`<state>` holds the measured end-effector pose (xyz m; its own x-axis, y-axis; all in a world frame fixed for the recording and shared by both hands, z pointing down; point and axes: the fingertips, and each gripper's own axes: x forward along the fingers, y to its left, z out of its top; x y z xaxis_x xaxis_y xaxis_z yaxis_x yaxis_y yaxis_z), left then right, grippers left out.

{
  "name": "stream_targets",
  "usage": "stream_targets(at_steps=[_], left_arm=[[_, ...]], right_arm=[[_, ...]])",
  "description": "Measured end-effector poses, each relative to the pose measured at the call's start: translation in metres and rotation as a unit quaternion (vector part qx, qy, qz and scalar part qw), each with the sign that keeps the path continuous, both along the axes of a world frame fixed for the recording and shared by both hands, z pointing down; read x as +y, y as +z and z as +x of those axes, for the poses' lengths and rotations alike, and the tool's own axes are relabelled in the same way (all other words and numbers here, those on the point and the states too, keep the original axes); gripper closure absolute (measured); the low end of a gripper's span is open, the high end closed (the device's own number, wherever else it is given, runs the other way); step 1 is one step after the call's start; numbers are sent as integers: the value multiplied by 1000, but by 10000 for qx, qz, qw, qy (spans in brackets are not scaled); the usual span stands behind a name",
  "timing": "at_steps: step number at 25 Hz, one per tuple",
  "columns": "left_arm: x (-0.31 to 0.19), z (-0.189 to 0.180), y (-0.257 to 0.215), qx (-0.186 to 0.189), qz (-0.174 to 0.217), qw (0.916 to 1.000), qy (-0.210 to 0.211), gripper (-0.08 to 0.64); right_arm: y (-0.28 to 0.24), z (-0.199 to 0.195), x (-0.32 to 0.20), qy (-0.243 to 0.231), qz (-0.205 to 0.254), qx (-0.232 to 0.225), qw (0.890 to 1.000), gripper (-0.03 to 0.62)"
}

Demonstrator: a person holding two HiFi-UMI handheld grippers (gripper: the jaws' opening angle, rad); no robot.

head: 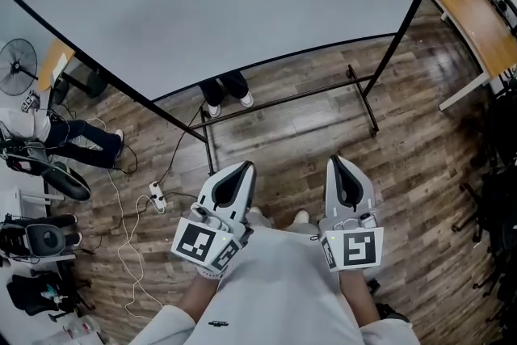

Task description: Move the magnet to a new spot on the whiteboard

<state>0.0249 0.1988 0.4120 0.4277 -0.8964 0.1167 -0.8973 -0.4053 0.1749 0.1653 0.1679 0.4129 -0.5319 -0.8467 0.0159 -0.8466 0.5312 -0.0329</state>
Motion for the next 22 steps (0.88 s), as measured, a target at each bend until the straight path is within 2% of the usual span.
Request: stream_targets(at_steps=[5, 9, 16, 22], left_arm=[[5, 13, -2, -21, 69, 9998, -170, 554], [2, 10, -15, -70, 159, 9995, -273, 554], [-40, -24, -19, 84, 238, 9989, -384, 554], [-117, -73, -20, 10, 284, 9991, -313, 554]], right_arm=[[-4, 12, 0, -85, 243, 79, 9996, 595], [-15, 6, -4, -290, 373, 96, 9988, 595], [-20, -31, -44, -476, 399, 151, 9980, 594], [-18, -83, -113, -422, 329, 281, 9982, 594]])
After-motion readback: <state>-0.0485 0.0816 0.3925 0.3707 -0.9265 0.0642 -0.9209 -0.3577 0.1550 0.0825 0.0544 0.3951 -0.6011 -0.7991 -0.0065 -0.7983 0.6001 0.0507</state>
